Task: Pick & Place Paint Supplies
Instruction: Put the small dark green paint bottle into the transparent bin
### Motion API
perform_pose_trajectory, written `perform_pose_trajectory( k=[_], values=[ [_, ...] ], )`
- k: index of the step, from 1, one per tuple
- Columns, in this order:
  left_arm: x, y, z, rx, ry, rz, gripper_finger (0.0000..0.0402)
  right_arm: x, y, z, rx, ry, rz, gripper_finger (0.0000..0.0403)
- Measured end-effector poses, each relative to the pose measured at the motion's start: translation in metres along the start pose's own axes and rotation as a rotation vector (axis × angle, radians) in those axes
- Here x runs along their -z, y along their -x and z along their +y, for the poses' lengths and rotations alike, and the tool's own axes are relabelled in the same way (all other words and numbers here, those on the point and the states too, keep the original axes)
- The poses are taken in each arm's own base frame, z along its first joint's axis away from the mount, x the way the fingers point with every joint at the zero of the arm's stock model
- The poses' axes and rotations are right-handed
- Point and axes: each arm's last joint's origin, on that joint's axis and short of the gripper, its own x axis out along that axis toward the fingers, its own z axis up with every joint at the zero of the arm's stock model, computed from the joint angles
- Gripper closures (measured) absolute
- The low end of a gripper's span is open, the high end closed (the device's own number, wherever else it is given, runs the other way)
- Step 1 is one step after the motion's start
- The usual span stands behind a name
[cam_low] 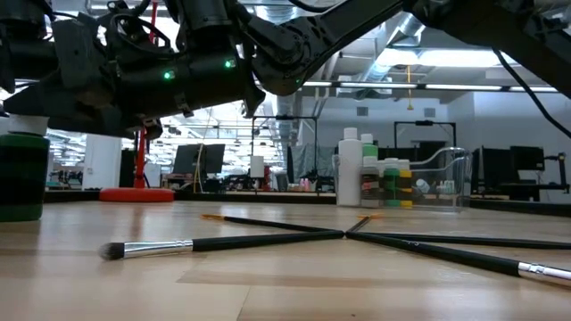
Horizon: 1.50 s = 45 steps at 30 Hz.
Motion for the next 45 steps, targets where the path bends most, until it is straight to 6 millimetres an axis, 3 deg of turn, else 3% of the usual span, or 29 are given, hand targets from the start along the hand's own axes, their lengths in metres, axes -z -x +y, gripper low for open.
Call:
perform_pose_trajectory(
  k=[33, 38, 45],
  values=[
    [0.000, 0.000, 0.000, 0.000, 0.000, 0.000, 0.0394, -0.001, 0.000, -0.001, -0.027, 0.031, -0.012, 0.0147],
    [0.000, 0.000, 0.000, 0.000, 0.000, 0.000, 0.0394, 0.014, -0.008, -0.001, -0.031, 0.020, -0.013, 0.0147],
    [0.001, 0.000, 0.000, 0.000, -0.003, 0.005, 0.0394, 0.015, -0.010, -0.004, -0.026, 0.029, -0.024, 0.0148]
  ],
)
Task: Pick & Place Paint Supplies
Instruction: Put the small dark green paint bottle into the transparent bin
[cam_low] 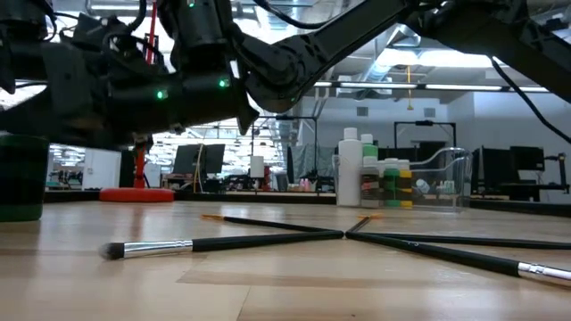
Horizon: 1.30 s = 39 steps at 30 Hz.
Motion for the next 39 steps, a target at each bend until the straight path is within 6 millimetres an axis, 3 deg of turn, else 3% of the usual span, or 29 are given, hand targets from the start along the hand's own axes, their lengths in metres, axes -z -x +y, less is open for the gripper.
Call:
perform_pose_trajectory(
  k=[5, 12, 18, 22, 30, 35, 37, 39],
  values=[
    [0.000, 0.000, 0.000, 0.000, -0.001, 0.001, 0.0394, 0.000, 0.000, -0.002, 0.005, -0.024, 0.003, 0.0185],
    [0.000, 0.000, 0.000, 0.000, 0.000, 0.001, 0.0394, 0.000, 0.000, -0.001, -0.020, -0.003, 0.001, 0.0299],
    [0.000, 0.000, 0.000, 0.000, 0.000, 0.000, 0.0394, -0.008, 0.003, -0.002, -0.017, -0.040, -0.002, 0.0299],
    [0.000, 0.000, 0.000, 0.000, 0.002, -0.003, 0.0394, -0.038, 0.015, -0.011, 0.000, -0.057, 0.021, 0.0299],
    [0.000, 0.000, 0.000, 0.000, 0.002, -0.004, 0.0394, -0.129, 0.082, -0.028, 0.040, 0.001, 0.194, 0.0299],
    [0.000, 0.000, 0.000, 0.001, 0.002, -0.004, 0.0394, -0.190, 0.150, -0.025, 0.048, 0.072, 0.289, 0.0299],
    [0.000, 0.000, 0.000, 0.000, 0.002, -0.004, 0.0394, -0.204, 0.180, -0.026, 0.094, 0.101, 0.362, 0.0299],
    [0.000, 0.000, 0.000, 0.001, 0.002, -0.004, 0.0394, -0.205, 0.205, -0.030, 0.149, 0.094, 0.438, 0.0299]
  ],
)
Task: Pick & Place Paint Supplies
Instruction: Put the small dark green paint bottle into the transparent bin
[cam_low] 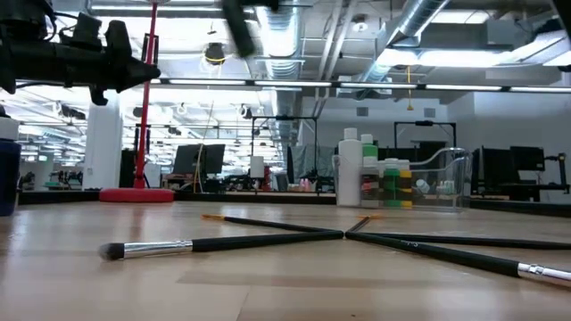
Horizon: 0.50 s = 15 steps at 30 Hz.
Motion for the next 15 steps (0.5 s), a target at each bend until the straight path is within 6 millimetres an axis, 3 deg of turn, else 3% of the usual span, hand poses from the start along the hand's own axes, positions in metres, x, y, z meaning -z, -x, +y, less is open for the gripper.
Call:
perform_pose_trajectory(
  k=[3, 7, 11, 15],
  values=[
    [0.000, 0.000, 0.000, 0.000, 0.000, 0.000, 0.0394, 0.028, 0.025, -0.005, 0.012, -0.057, 0.114, 0.0299],
    [0.000, 0.000, 0.000, 0.000, 0.000, 0.000, 0.0394, 0.082, 0.055, 0.001, 0.064, -0.118, 0.170, 0.0299],
    [0.000, 0.000, 0.000, 0.000, 0.000, 0.000, 0.0394, 0.142, 0.082, 0.007, 0.199, -0.204, 0.139, 0.0299],
    [0.000, 0.000, 0.000, 0.000, 0.000, 0.000, 0.0394, 0.185, 0.106, 0.005, 0.390, -0.305, -0.018, 0.0289]
  ],
)
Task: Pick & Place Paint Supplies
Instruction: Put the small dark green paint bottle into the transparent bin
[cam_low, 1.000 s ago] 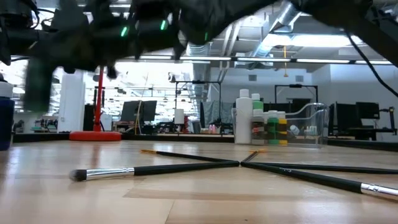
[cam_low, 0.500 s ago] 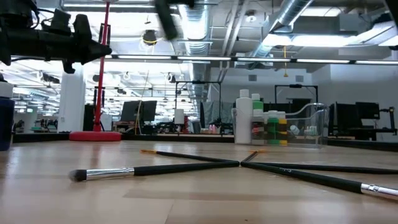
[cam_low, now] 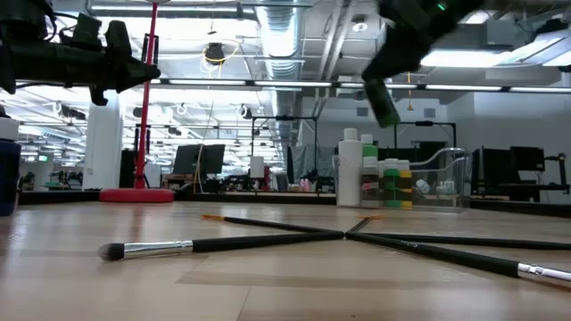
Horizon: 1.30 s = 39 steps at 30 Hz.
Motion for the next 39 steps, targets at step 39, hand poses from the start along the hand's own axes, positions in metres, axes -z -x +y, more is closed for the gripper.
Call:
perform_pose_trajectory(
  k=[39],
  values=[
    [0.000, 0.000, 0.000, 0.000, 0.000, 0.000, 0.0394, 0.115, -0.062, -0.071, 0.453, -0.349, -0.193, 0.0285]
  ],
)
